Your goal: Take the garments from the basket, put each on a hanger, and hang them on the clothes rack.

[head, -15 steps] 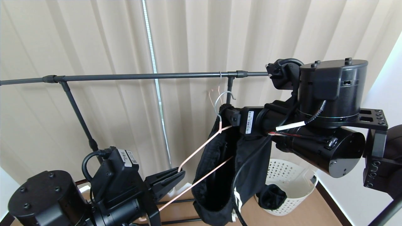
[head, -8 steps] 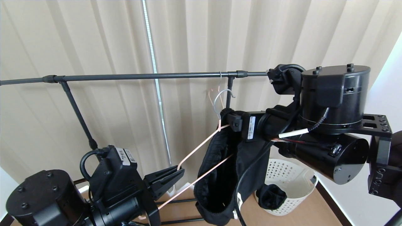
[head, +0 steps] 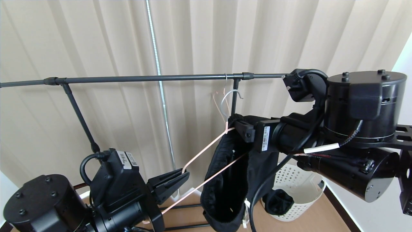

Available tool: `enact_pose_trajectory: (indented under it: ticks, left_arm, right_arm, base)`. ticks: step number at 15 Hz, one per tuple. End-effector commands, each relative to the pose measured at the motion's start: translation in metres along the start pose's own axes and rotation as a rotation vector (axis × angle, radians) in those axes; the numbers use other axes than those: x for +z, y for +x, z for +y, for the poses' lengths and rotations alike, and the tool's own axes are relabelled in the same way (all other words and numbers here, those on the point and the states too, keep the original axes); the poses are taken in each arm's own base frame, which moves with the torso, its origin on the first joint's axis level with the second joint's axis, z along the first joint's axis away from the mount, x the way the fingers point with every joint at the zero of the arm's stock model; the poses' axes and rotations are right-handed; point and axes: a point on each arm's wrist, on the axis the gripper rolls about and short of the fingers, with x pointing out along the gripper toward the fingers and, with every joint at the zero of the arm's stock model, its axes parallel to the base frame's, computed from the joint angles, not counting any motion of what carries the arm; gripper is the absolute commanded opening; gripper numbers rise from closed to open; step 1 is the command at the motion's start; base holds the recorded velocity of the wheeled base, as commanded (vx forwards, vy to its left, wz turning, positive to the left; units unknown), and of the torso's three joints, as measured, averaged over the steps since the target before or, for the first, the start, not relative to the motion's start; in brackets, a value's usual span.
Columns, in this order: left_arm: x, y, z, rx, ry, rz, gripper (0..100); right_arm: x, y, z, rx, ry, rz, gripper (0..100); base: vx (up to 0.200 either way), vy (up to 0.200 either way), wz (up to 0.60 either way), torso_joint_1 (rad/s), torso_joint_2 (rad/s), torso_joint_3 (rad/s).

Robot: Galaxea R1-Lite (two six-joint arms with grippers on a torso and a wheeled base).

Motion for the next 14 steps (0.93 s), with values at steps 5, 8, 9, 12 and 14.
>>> enact_pose_trajectory:
  ticks: [5,8,9,12,14]
  left_arm:
    - [0.000,0.000,0.000,0.002,0.001,-0.002,0]
    - [0.000,-0.001,0.000,0.002,-0.001,-0.011,0]
    - [0.000,-0.002,0.000,0.004,-0.001,-0.008,0]
    - [-0.002,-0.005,0.005,0.026,-0.005,0.005,0]
    - [-0.007,-0.009,0.005,0.025,-0.010,0.029,0]
  right_arm:
    - [0.003,-0.008,-0.002,0.018,0.005,-0.010,100]
    - [0.001,-0.016,0.000,0.055,-0.001,-0.002,100]
    - [0.002,-0.019,-0.002,0.089,0.000,0.004,100]
    - [0.005,-0.034,-0.010,0.167,-0.066,0.000,100]
    - [0.010,-0.037,-0.028,0.210,-0.131,0.002,100]
  base:
    - [0.000,0.000,0.00,0.000,0.00,0.000]
    - [0.000,0.000,0.00,0.000,0.00,0.000]
    - [0.000,0.000,0.00,0.000,0.00,0.000]
    - [0.000,0.000,0.00,0.000,0.00,0.000]
    - [0.000,0.000,0.00,0.000,0.00,0.000]
